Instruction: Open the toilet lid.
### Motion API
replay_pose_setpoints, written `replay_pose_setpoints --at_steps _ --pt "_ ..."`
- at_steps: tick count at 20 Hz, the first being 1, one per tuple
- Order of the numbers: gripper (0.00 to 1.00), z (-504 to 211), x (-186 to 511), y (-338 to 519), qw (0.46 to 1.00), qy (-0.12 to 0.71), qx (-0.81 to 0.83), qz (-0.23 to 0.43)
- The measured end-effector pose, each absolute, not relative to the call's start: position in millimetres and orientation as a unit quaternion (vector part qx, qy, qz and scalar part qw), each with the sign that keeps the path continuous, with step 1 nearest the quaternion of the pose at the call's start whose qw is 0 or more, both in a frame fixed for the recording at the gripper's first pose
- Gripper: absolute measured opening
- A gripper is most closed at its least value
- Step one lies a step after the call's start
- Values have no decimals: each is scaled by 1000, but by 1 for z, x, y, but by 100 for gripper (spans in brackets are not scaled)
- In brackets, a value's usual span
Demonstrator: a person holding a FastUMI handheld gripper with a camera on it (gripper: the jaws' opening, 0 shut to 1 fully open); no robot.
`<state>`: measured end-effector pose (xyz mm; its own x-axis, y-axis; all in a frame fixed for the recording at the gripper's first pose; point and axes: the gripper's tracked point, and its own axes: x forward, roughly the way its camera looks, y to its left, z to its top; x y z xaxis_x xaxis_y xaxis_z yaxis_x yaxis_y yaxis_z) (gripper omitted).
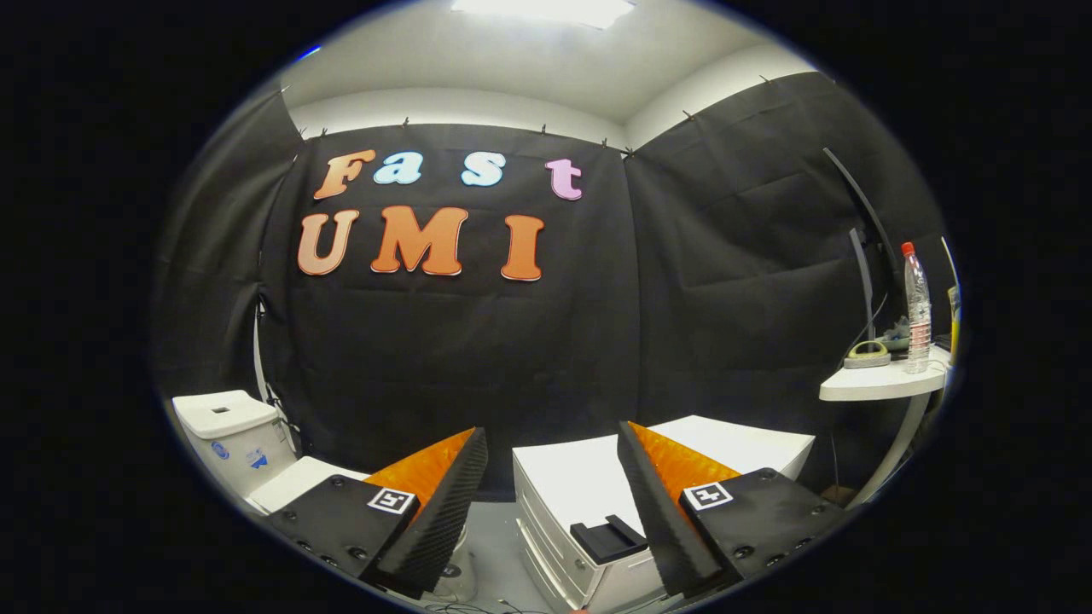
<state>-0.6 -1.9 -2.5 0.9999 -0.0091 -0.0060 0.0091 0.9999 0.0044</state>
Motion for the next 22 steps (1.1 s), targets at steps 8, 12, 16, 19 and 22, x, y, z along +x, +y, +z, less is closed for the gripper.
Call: replay_pose_setpoints --at_steps 8,12,16,19,22 --pt "99 -2 -2 -1 1000 4 4 -2" --pt "98 -2 0 1 1000 6 3 -2" --pt "98 -5 -8 15 999 25 28 0" --pt "98 0 -19 59 997 35 62 30" --pt "98 -4 -15 91 996 45 70 42"
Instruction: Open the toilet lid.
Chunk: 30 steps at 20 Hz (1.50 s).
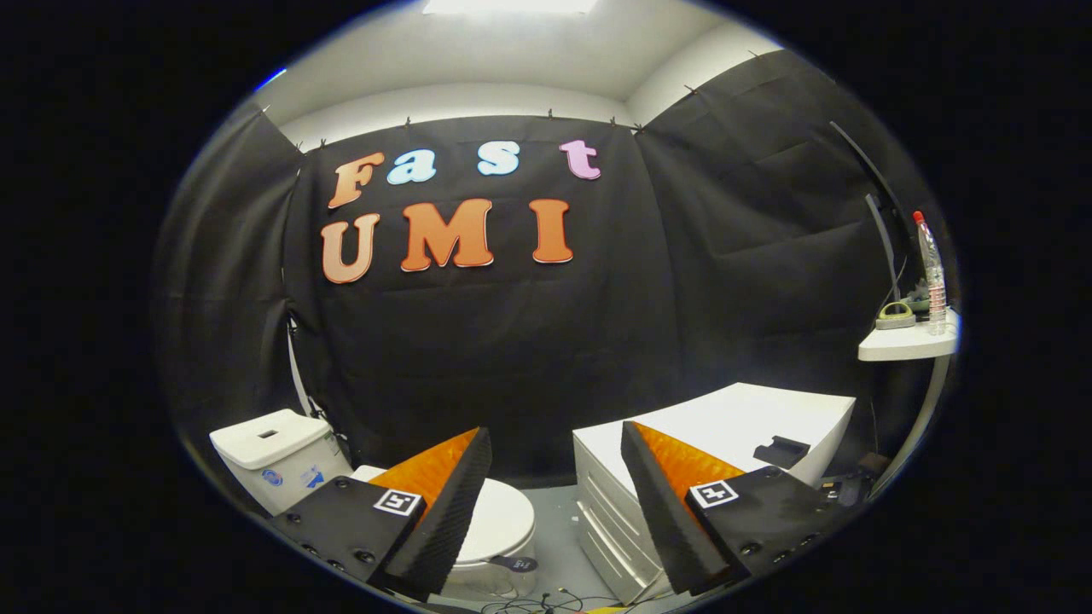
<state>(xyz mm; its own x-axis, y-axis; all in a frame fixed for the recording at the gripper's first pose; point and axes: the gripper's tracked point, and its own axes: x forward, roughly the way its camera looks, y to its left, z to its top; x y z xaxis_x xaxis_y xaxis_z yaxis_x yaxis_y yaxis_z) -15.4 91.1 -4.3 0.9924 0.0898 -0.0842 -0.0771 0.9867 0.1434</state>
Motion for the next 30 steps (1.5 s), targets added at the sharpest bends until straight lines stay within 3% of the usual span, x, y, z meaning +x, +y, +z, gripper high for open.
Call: replay_pose_setpoints --at_steps 5,15,18,23,30 --pt "98 -16 -19 126 993 24 110 44" --pt "98 -156 15 172 958 168 230 40" --pt "99 -209 31 163 938 206 280 -3" --pt "98 -304 1 147 883 308 349 -61" --pt "97 -369 5 130 837 376 377 -130"
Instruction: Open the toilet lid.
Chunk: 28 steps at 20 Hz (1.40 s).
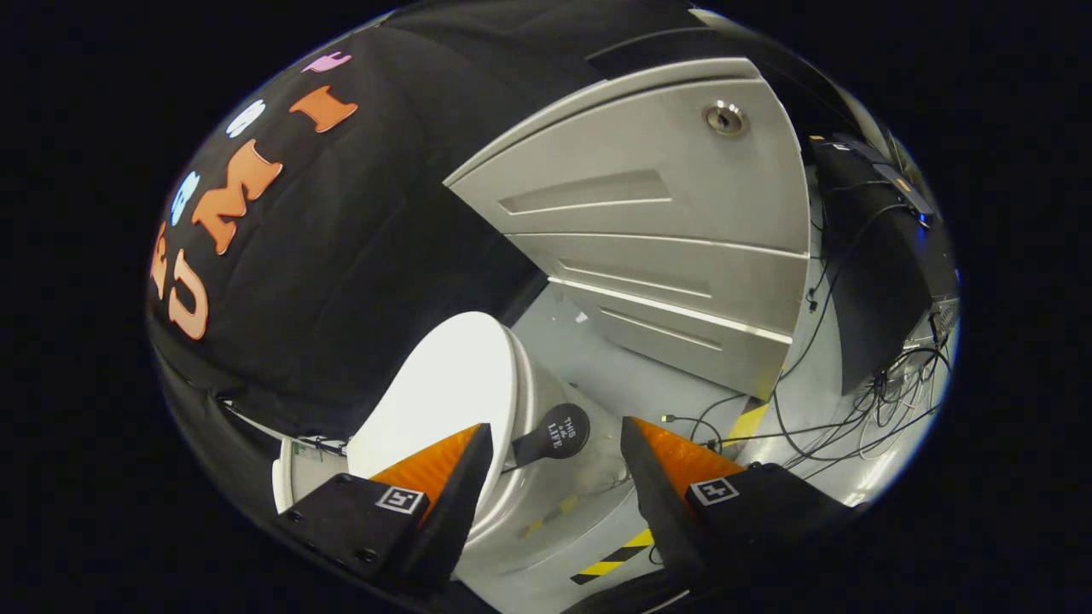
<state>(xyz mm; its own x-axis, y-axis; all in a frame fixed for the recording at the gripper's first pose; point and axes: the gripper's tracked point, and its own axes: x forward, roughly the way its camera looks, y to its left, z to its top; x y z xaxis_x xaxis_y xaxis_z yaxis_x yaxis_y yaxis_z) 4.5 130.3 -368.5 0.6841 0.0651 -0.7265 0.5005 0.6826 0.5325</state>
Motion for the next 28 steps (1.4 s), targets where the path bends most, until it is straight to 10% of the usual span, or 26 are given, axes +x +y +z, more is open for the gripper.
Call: replay_pose_setpoints --at_steps 6,17,28 --pt "91 -396 12 151 780 405 460 -127" --pt "8 -380 18 156 784 360 502 -55" --pt "8 -272 67 168 912 226 342 21"
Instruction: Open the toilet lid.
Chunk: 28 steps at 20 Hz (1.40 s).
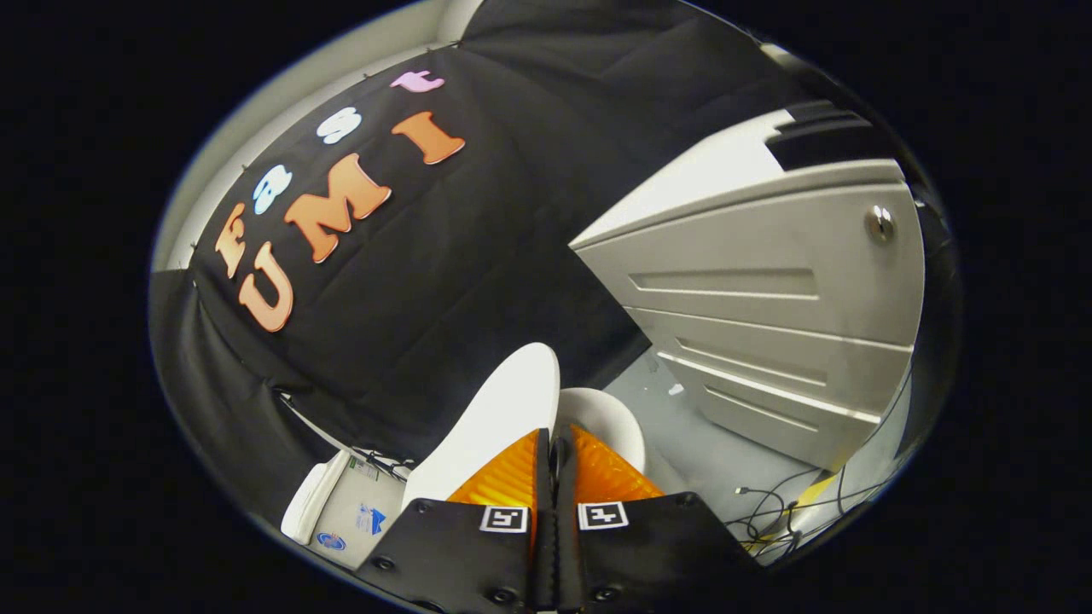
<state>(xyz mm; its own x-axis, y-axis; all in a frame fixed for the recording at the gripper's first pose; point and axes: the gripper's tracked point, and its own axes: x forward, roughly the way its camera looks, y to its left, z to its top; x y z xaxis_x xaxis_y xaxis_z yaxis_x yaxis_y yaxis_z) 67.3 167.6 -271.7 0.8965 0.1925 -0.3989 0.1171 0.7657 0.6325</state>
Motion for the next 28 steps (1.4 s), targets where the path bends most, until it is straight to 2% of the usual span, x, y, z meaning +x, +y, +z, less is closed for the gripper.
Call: replay_pose_setpoints --at_steps 11,19,28 --pt "8 -215 85 189 941 178 284 50" --pt "8 -132 89 242 960 136 210 128" --pt "8 -90 88 285 967 128 135 175"
